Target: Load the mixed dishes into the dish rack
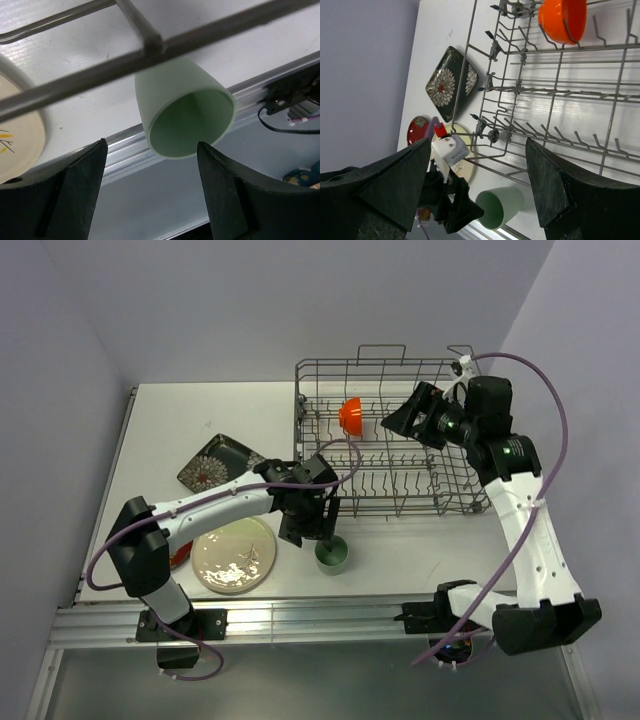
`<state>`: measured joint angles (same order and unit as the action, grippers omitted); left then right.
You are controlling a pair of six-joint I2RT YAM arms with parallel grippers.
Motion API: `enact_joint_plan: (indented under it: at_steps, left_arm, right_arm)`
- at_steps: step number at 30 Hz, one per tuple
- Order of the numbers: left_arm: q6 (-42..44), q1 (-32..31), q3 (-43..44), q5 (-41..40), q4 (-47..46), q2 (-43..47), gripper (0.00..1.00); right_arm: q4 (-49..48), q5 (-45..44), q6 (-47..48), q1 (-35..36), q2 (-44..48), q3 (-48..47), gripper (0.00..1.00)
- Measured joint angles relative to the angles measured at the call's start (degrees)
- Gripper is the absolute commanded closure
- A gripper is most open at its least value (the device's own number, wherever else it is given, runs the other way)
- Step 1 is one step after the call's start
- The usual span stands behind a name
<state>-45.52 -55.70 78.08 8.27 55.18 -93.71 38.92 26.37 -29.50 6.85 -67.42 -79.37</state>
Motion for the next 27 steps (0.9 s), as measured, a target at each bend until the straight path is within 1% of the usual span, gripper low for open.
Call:
enact_joint_plan:
  at_steps: [3,5,6,7,9,10,12,13,18,20,21,22,24,25,27]
  left_arm:
    - [-0.72,-1.2,-0.02,-1.27,0.11,-1.75,0.25]
    - [-0.74,-1.95,-0.09,-2.21,0.0,-2.05,0.3]
    - [-0.79,-2.23,-0.09,-2.75,-0.15,-2.14,0.33]
    - [-0.85,-2.4,-0.13,-3.26,-0.33,-2.16,0.39]
    - [-1.18,-2.54,-1.01,-4.2,-1.25,-2.14,0.45]
    - [-1.31,-2.58,-1.7,-4.63,-1.68,-2.14,0.53]
    - [-1.92,-2.58,-3.58,-5.22,-2.32,-2.14,0.59]
    - [-2.14,-2.58,-4.33,-5.42,-2.38,-2.14,0.6]
    - [-2.73,-2.73,-6.56,-6.43,-3.43,-2.08,0.61]
    - [-3.19,-2.73,-6.78,-6.67,-4.13,-2.05,0.67]
    - [-3.26,-2.75,-6.84,-6.69,-4.33,-2.05,0.72]
    - [-3.37,-2.82,-6.91,-6.69,-4.52,-2.03,0.83]
    - [-3.5,-2.95,-7.04,-6.75,-4.94,-2.01,0.92]
    - [-3.48,-2.99,-7.1,-6.73,-5.05,-1.95,1.0]
    - [-3.28,-3.06,-7.48,-6.67,-5.31,-1.42,1.0]
  right_arm:
    - [1.6,-1.84,0.46,0.26,3.02,0.24,0.16]
    - [2.51,-3.13,0.74,0.57,3.85,0.24,0.16]
    - [2.95,-3.74,0.9,0.87,4.04,0.24,0.16]
    - [3.15,-4.2,0.96,1.14,4.09,0.24,0.16]
    - [3.61,-4.79,1.11,1.75,4.07,0.24,0.16]
    - [3.96,-5.07,1.2,1.99,4.07,0.24,0.16]
    - [4.33,-5.66,1.4,2.32,4.07,0.24,0.16]
    - [4.46,-5.88,1.51,2.51,4.07,0.24,0.16]
    - [5.07,-6.88,2.16,3.69,4.02,0.17,0.16]
    - [5.42,-7.17,2.23,3.93,3.74,-0.11,0.16]
    - [5.42,-7.32,2.29,4.07,3.56,-0.24,0.16]
    - [5.44,-7.39,2.34,4.13,3.39,-0.35,0.16]
    - [5.49,-7.52,2.36,4.31,3.08,-0.5,0.16]
    - [5.55,-7.58,2.36,4.44,2.97,-0.5,0.16]
    - [5.77,-7.76,2.36,4.63,2.95,-0.5,0.16]
